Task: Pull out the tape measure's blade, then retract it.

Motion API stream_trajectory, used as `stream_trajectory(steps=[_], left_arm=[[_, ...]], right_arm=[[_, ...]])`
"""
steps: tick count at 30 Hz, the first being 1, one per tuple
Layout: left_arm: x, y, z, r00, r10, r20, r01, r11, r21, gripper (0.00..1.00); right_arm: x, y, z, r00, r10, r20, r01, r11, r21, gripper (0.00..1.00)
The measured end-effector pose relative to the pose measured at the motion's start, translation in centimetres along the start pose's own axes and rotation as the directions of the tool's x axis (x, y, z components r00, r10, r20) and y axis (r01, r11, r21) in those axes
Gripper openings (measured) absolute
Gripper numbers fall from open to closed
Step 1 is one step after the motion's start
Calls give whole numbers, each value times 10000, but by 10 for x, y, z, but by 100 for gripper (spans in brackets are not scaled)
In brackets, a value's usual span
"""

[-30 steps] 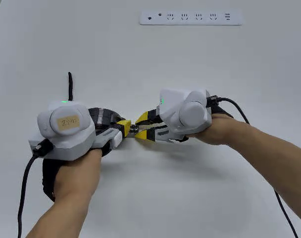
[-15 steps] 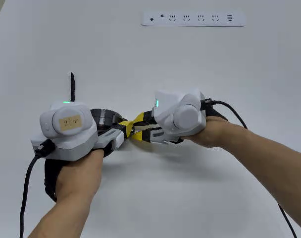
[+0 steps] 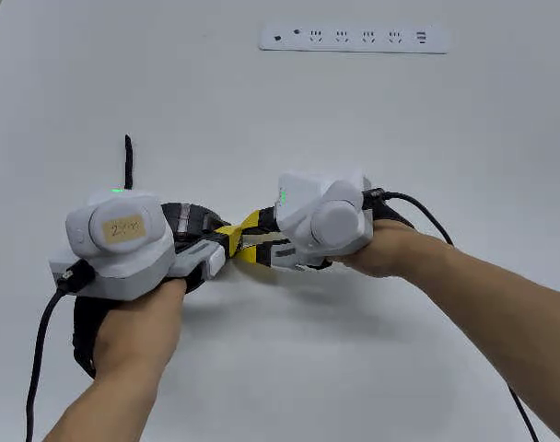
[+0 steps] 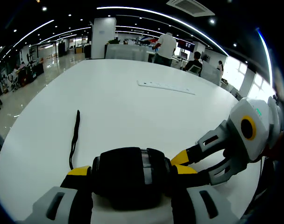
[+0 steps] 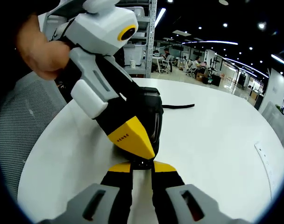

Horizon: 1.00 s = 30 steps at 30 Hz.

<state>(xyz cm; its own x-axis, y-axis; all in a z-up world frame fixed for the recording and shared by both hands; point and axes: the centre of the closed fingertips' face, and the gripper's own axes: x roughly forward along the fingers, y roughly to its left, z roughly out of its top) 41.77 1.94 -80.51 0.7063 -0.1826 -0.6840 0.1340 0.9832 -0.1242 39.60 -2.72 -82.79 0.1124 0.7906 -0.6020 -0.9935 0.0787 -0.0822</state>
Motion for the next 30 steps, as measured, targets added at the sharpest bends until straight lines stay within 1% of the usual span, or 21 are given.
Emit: stream_trajectory(steps=[9,16,24,27,30], left_arm=[[0,0,0,10000,51,17,-51,10000,2,66],[0,-1,0,10000,42,6,-42,10000,-7,67],[0,-1,1,9999,-97,-39,97,9999,53,67],[-1,0,1,9999,-118,-19,118,9999,51,68],[-3,3,2,9999,-153,-15,154,9999,24,70]], right_arm=[[1,0,0,10000,-52,-78,51,9999,-149,15],[1,-1,0,9999,-100,-105,99,9999,-128,16],[0,-3,0,9996,-222,-148,222,9997,-65,19],[0,-3,1,9996,-254,-152,253,9997,-28,20],[-3,-4,0,9993,-312,-187,313,9995,31,21]])
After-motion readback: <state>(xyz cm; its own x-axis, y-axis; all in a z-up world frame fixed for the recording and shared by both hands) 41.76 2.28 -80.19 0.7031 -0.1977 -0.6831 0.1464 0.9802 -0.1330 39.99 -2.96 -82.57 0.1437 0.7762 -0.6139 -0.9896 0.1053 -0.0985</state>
